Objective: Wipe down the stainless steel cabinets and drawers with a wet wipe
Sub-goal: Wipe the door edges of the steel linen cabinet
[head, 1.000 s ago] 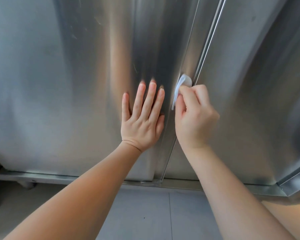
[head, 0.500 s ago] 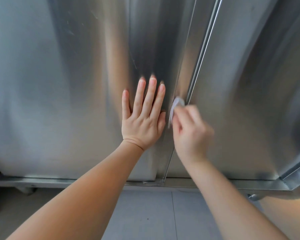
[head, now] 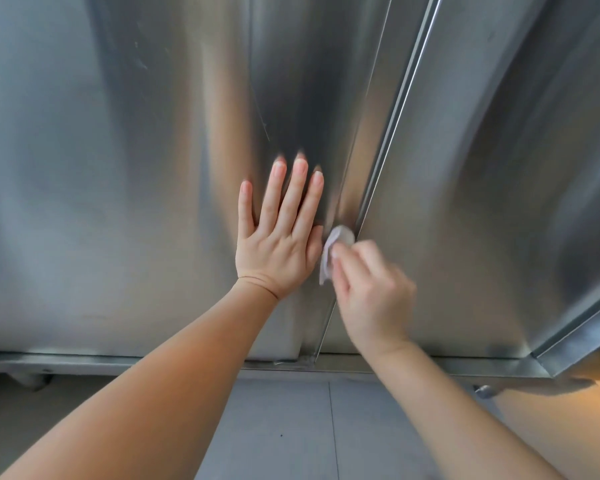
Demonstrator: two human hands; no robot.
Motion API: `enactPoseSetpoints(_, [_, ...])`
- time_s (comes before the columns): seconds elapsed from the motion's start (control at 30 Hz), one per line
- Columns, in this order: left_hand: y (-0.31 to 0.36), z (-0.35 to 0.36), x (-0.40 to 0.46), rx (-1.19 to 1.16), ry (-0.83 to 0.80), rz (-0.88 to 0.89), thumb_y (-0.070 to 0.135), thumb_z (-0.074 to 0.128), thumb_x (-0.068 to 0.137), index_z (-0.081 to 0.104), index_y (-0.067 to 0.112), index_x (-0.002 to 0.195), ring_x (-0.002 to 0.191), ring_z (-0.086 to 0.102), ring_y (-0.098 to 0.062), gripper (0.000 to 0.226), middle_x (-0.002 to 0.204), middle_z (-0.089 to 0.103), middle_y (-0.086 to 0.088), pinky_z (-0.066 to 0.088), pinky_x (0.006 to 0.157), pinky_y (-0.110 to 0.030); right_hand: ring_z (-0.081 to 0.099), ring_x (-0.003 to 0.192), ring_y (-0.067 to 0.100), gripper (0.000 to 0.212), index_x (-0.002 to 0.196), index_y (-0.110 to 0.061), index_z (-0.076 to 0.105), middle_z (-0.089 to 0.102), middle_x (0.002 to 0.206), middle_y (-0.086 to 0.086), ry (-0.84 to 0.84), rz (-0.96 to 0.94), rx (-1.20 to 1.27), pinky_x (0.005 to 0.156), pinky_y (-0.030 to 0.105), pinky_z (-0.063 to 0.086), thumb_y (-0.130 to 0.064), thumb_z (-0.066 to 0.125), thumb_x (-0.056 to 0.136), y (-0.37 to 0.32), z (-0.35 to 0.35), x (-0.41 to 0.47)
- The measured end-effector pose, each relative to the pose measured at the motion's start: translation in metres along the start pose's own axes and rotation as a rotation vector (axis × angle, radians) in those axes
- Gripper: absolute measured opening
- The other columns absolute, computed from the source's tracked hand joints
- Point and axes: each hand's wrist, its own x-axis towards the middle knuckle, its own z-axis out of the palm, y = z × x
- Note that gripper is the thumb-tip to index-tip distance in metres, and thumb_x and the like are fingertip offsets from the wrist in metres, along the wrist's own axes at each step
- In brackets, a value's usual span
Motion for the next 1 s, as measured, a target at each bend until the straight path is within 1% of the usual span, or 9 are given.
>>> enactPoseSetpoints(0.1, [-0.001, 0.0, -0.001, -0.003, 0.003, 0.008, 0.031, 0.044, 0.096, 0.012, 0.015, 0.157, 0.148, 0.011, -0.029, 0.071, 0.158, 0.016, -0.004, 0.001, 0.12, -0.051, 0.053, 0.056, 0.025, 0.016, 0.098, -0.016, 0.074, 0.064, 0.082, 0.004, 0.265, -0.025, -0.005, 0.05, 0.03, 0.035, -0.016, 0.059, 0.092, 0.012, -0.026, 0.062])
enactPoseSetpoints(0.17, [-0.001, 0.0, -0.002, 0.0, 0.0, 0.012, 0.031, 0.044, 0.096, 0.011, 0.015, 0.157, 0.148, 0.01, -0.029, 0.071, 0.16, 0.012, -0.003, 0.0, 0.121, -0.051, 0.055, 0.06, 0.023, 0.017, 0.102, -0.014, 0.075, 0.065, 0.083, 0.004, 0.32, -0.02, -0.043, 0.051, 0.027, 0.033, -0.012, 0.064, 0.089, 0.02, -0.029, 0.09])
enactPoseSetpoints(0.33, [-0.002, 0.003, -0.003, 0.009, 0.008, 0.021, 0.032, 0.041, 0.097, 0.012, 0.016, 0.157, 0.149, 0.009, -0.028, 0.069, 0.161, 0.006, -0.001, -0.003, 0.121, -0.05, 0.057, 0.057, 0.026, 0.008, 0.093, -0.009, 0.076, 0.065, 0.076, 0.007, 0.103, -0.044, -0.053, 0.048, 0.034, 0.044, -0.009, 0.073, 0.086, 0.014, 0.006, 0.024])
enactPoseSetpoints(0.47, [-0.004, 0.004, -0.004, 0.009, -0.009, 0.022, 0.033, 0.039, 0.098, 0.01, 0.016, 0.157, 0.149, 0.007, -0.028, 0.068, 0.162, 0.014, -0.006, -0.004, 0.121, -0.05, 0.054, 0.046, 0.024, 0.021, 0.074, -0.01, 0.074, 0.065, 0.069, 0.004, -0.06, -0.006, -0.1, 0.041, 0.027, 0.038, -0.001, 0.088, 0.062, 0.009, 0.025, -0.037])
enactPoseSetpoints(0.53, [-0.003, 0.004, -0.003, 0.007, 0.001, 0.027, 0.033, 0.04, 0.097, 0.011, 0.016, 0.157, 0.149, 0.007, -0.028, 0.068, 0.162, 0.013, -0.004, -0.003, 0.121, -0.05, 0.056, 0.049, 0.026, 0.017, 0.073, -0.01, 0.073, 0.063, 0.068, 0.005, -0.033, -0.01, -0.083, 0.043, 0.028, 0.039, -0.003, 0.086, 0.065, 0.01, 0.019, -0.024])
enactPoseSetpoints(0.63, [-0.002, 0.004, -0.003, 0.009, 0.026, 0.024, 0.032, 0.042, 0.097, 0.014, 0.015, 0.157, 0.149, 0.009, -0.028, 0.068, 0.16, 0.01, -0.001, -0.002, 0.121, -0.049, 0.058, 0.057, 0.028, 0.002, 0.081, -0.011, 0.073, 0.063, 0.075, 0.007, 0.118, 0.015, -0.057, 0.046, 0.03, 0.038, -0.012, 0.073, 0.082, 0.012, -0.002, 0.034])
enactPoseSetpoints(0.73, [-0.002, 0.002, -0.003, -0.003, 0.027, 0.018, 0.031, 0.043, 0.097, 0.014, 0.015, 0.157, 0.148, 0.01, -0.028, 0.068, 0.159, 0.012, -0.002, -0.002, 0.121, -0.05, 0.057, 0.062, 0.026, 0.005, 0.084, -0.01, 0.071, 0.062, 0.08, 0.007, 0.226, 0.073, -0.07, 0.048, 0.026, 0.03, -0.013, 0.067, 0.083, 0.011, -0.014, 0.083])
enactPoseSetpoints(0.87, [-0.003, 0.003, -0.002, -0.002, 0.023, 0.014, 0.032, 0.042, 0.098, 0.012, 0.016, 0.157, 0.148, 0.01, -0.029, 0.068, 0.161, 0.016, -0.004, -0.002, 0.121, -0.05, 0.058, 0.063, 0.028, 0.003, 0.085, -0.007, 0.07, 0.062, 0.081, 0.009, 0.145, 0.125, -0.035, 0.046, 0.033, 0.039, -0.01, 0.071, 0.083, 0.002, 0.002, 0.043])
enactPoseSetpoints(1.0, [-0.004, 0.005, -0.003, 0.012, 0.006, 0.023, 0.032, 0.04, 0.098, 0.009, 0.016, 0.157, 0.148, 0.007, -0.028, 0.069, 0.16, 0.017, -0.008, -0.004, 0.121, -0.049, 0.055, 0.051, 0.028, 0.015, 0.077, -0.008, 0.071, 0.061, 0.07, 0.007, -0.096, 0.223, 0.005, 0.041, 0.032, 0.042, -0.004, 0.084, 0.07, -0.001, 0.031, -0.048])
